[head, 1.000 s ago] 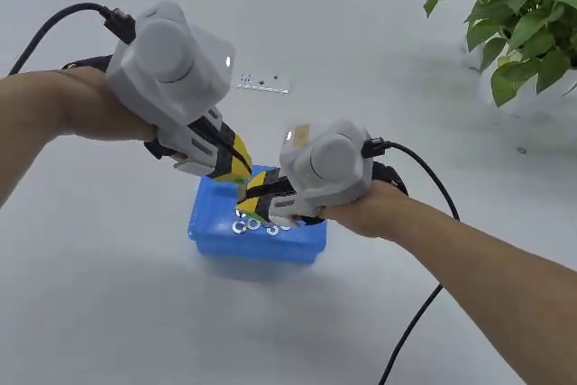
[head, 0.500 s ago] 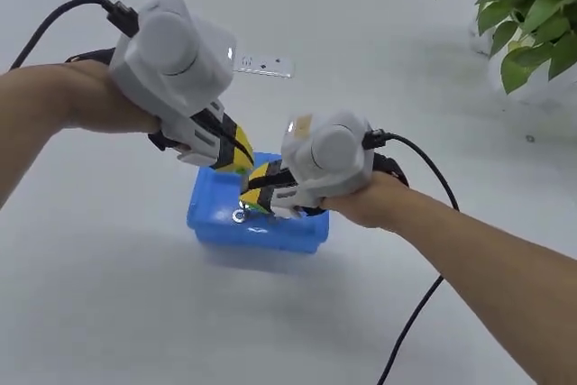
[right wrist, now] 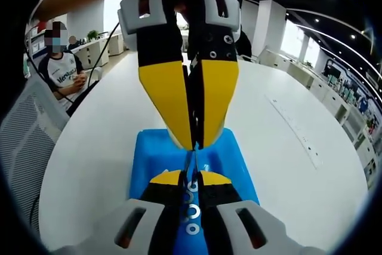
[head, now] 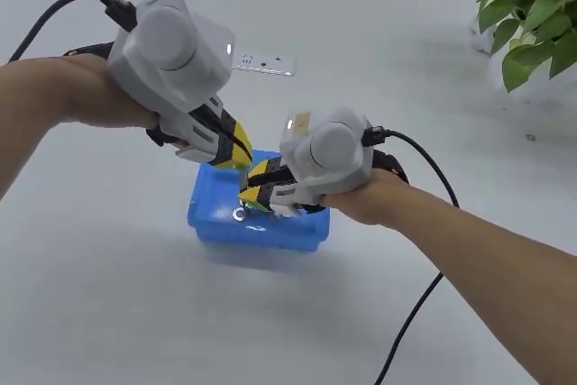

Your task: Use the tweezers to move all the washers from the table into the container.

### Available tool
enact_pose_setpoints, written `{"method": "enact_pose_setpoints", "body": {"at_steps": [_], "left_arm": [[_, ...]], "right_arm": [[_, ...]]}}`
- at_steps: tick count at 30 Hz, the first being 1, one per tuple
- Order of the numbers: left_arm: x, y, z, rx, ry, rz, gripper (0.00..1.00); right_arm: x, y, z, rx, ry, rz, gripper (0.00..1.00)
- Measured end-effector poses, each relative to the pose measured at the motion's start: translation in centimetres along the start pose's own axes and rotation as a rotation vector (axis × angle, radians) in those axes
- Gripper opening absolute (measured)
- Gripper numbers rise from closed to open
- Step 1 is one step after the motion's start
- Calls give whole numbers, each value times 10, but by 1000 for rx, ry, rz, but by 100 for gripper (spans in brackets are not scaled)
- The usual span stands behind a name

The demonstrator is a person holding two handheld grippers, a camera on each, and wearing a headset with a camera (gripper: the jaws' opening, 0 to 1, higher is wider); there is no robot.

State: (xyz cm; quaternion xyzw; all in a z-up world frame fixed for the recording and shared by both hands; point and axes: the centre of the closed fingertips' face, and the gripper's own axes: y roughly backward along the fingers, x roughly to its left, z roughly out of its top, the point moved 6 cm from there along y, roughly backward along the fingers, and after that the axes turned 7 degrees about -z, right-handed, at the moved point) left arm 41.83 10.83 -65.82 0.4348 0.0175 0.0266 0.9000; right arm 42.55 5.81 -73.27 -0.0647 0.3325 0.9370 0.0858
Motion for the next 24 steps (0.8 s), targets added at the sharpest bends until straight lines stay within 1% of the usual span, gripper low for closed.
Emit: {"method": "enact_pose_setpoints", "body": {"at_steps": [6, 16, 24], "left_arm": [[-1, 6, 3, 3, -7, 7, 5], [-7, 21, 12, 3, -22, 17, 5], [-14, 33, 22, 5, -42, 19, 5]], "right_arm": [[-1, 4, 5, -10, 9, -7, 11], [2, 15, 18, -35, 22, -27, 11], [5, 27, 28, -53, 33, -41, 11]]}}
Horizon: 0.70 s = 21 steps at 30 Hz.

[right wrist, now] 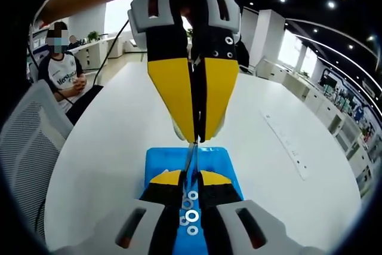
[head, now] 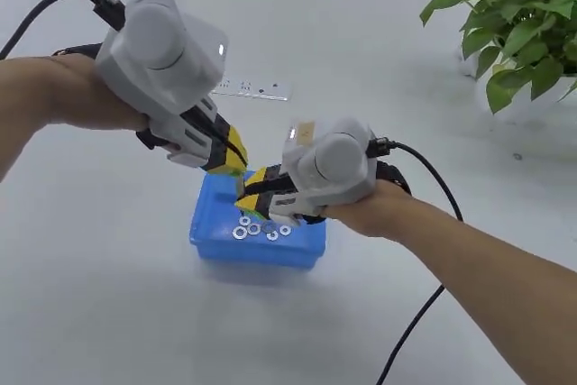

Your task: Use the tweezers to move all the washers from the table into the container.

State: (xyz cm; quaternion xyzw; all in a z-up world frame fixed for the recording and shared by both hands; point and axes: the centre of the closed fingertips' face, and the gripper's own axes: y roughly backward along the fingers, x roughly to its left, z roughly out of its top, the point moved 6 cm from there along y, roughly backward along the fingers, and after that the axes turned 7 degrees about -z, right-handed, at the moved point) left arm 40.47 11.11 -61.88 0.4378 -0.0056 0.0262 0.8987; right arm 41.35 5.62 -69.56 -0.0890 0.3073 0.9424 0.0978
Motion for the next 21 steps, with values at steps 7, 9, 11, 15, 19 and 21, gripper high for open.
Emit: {"method": "enact_pose_setpoints", "body": {"at_steps": [7, 9, 11, 15, 19, 21], "left_arm": [[-9, 7, 8, -17, -7, 5, 5], [-13, 9, 10, -20, -7, 4, 5], [-16, 10, 11, -18, -10, 2, 5], [-22, 14, 12, -12, -14, 5, 5], [-26, 18, 14, -12, -21, 13, 5], [-29, 19, 15, -14, -24, 13, 5]], "right_arm": [[5, 13, 7, -9, 3, -7, 9], [8, 16, 8, -10, 11, -6, 9], [10, 18, 9, -9, 15, -7, 9], [13, 25, 11, -11, 14, -14, 8], [15, 32, 14, -15, 26, -30, 7], [17, 35, 15, -15, 28, -31, 7]]}}
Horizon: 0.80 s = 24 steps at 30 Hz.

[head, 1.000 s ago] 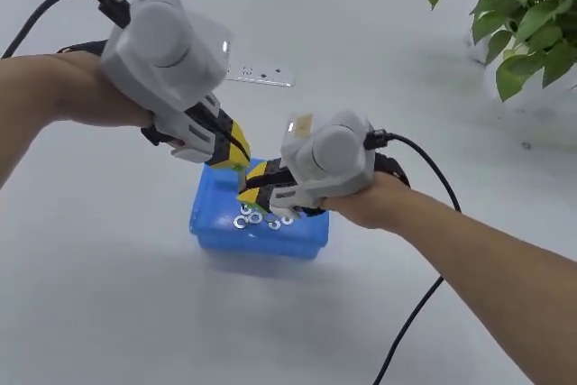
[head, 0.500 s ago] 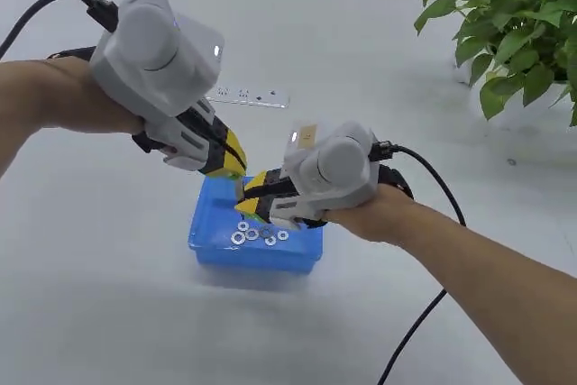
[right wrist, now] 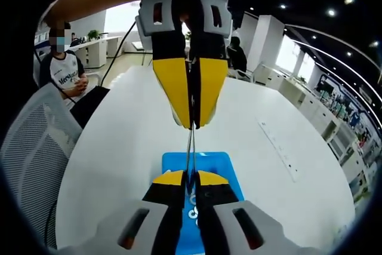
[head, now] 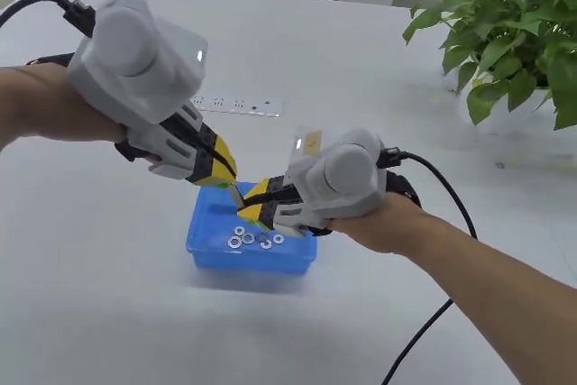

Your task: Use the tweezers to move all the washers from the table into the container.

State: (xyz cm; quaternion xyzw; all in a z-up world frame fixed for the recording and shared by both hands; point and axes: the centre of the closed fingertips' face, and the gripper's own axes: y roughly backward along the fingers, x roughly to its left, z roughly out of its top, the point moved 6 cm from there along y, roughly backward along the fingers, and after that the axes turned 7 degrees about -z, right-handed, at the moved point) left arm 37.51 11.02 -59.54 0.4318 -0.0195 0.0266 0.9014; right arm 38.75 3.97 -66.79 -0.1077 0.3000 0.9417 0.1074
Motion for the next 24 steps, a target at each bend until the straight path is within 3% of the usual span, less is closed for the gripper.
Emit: {"method": "enact_pose_setpoints", "body": {"at_steps": [16, 24], "left_arm": [[-21, -4, -14, 26, -5, 3, 5], [-33, -13, -21, 29, 12, -10, 5]], "right_arm": [[16, 10, -1, 54, 48, 20, 5], [29, 12, -5, 109, 101, 46, 5]]}}
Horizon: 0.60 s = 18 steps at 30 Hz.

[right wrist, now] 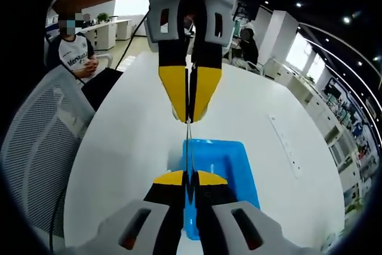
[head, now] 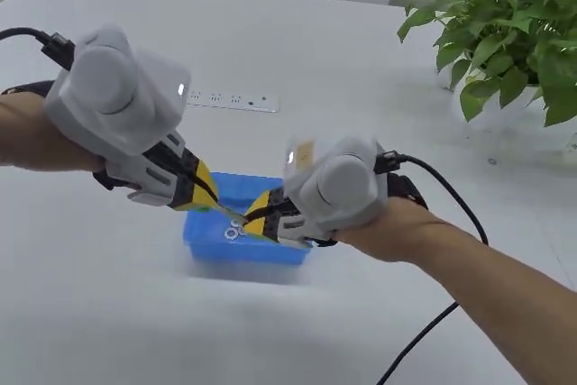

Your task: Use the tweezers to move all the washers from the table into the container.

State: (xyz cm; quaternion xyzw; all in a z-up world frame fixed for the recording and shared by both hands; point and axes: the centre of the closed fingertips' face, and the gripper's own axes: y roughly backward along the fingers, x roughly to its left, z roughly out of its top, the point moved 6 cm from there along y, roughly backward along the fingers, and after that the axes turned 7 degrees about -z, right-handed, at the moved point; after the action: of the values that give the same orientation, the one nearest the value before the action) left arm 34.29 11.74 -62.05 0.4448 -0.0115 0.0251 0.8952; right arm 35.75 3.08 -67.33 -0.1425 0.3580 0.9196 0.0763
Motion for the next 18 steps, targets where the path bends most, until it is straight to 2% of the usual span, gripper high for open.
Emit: {"method": "enact_pose_setpoints", "body": {"at_steps": [8, 15, 18], "left_arm": [[-12, -4, -3, -8, 13, 0, 5], [-27, -9, -10, -57, 43, 27, 14], [-35, -9, -15, -98, 75, 42, 19]], "right_arm": [[12, 0, -2, 28, 2, 33, 5], [27, -1, -13, 98, 26, 72, 5], [31, -3, -17, 125, 33, 87, 5]]}}
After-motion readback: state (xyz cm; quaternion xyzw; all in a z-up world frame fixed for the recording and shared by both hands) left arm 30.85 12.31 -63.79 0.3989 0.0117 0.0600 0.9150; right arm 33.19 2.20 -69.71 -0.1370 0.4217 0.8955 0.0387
